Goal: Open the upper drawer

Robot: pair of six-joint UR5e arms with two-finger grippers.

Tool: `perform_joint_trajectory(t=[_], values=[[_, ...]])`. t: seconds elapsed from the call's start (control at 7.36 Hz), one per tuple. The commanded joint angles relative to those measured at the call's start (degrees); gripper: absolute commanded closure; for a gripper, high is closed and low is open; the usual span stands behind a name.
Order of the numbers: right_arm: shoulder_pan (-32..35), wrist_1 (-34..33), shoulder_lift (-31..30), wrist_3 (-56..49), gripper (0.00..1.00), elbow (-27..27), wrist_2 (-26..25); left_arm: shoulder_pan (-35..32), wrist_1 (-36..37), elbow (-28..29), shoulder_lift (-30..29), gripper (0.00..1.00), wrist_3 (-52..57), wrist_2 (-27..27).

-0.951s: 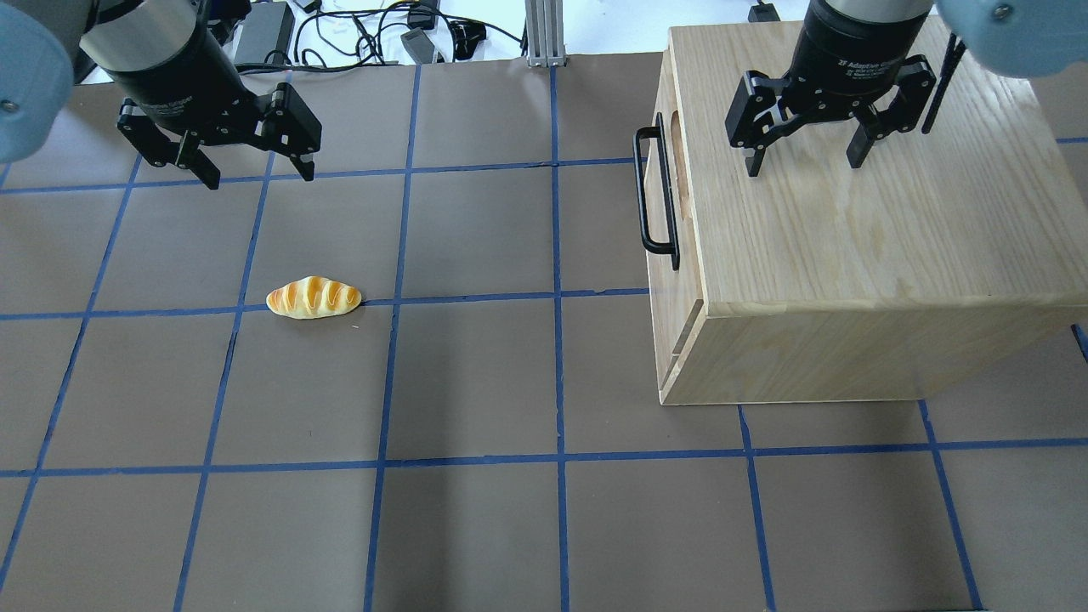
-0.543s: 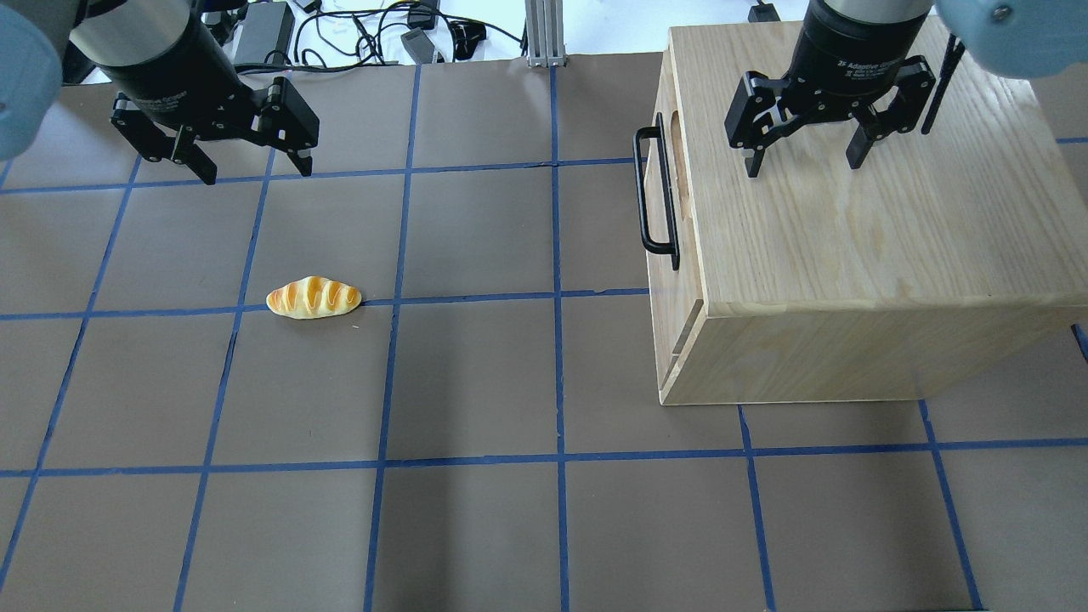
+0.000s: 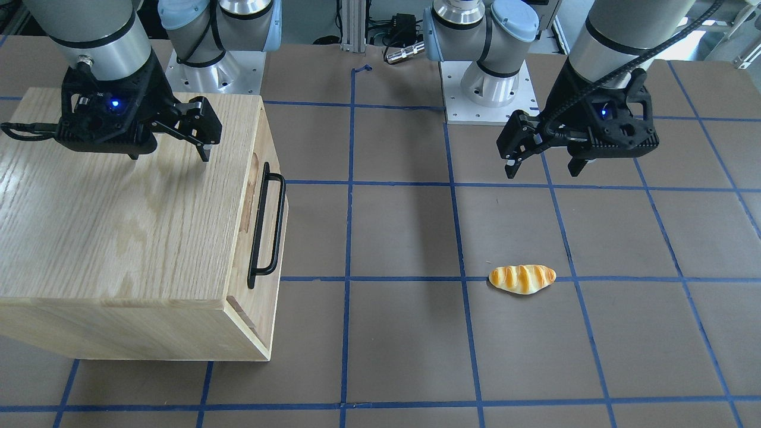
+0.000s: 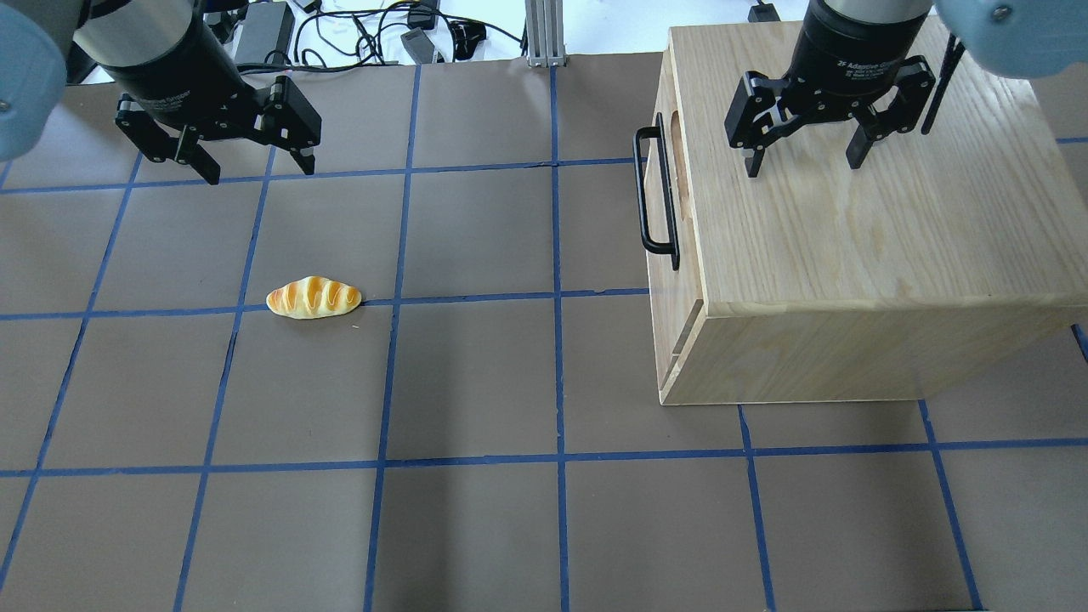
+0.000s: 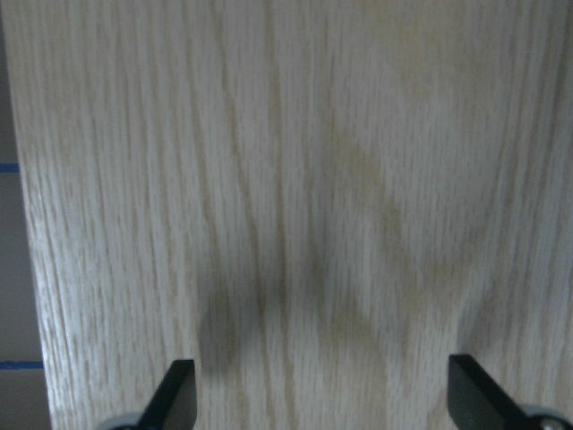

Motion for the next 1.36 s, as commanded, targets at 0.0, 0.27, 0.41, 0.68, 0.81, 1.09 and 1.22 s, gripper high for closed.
perform_joint_trajectory(t=[0.0,0.27,0.41,0.68,0.81,1.09,1.22], values=[[0.0,0.0,0.0,0.1,0.00,0.0,0.0,0.0,0.0,-0.4,0.4,0.00,0.0,0.0],[0.0,0.0,0.0,0.0,0.00,0.0,0.0,-0.1,-0.2,-0.6,0.4,0.00,0.2,0.0],[0.0,0.0,0.0,0.0,0.00,0.0,0.0,-0.7,0.0,-0.6,0.3,0.00,0.0,0.0],[0.0,0.0,0.0,0.1,0.00,0.0,0.0,-1.3,3.8,-0.4,-1.5,0.00,-0.9,0.0],[0.0,0.0,0.0,0.1,0.00,0.1,0.0,-3.7,4.1,-0.1,-1.7,0.00,-6.3,-0.4],[-0.1,0.0,0.0,0.0,0.00,0.0,0.0,-9.7,8.0,0.1,-3.0,0.00,-17.6,-6.0],[0.0,0.0,0.0,0.1,0.00,0.0,0.0,-11.7,10.1,0.1,-3.7,0.00,-21.7,-9.6]])
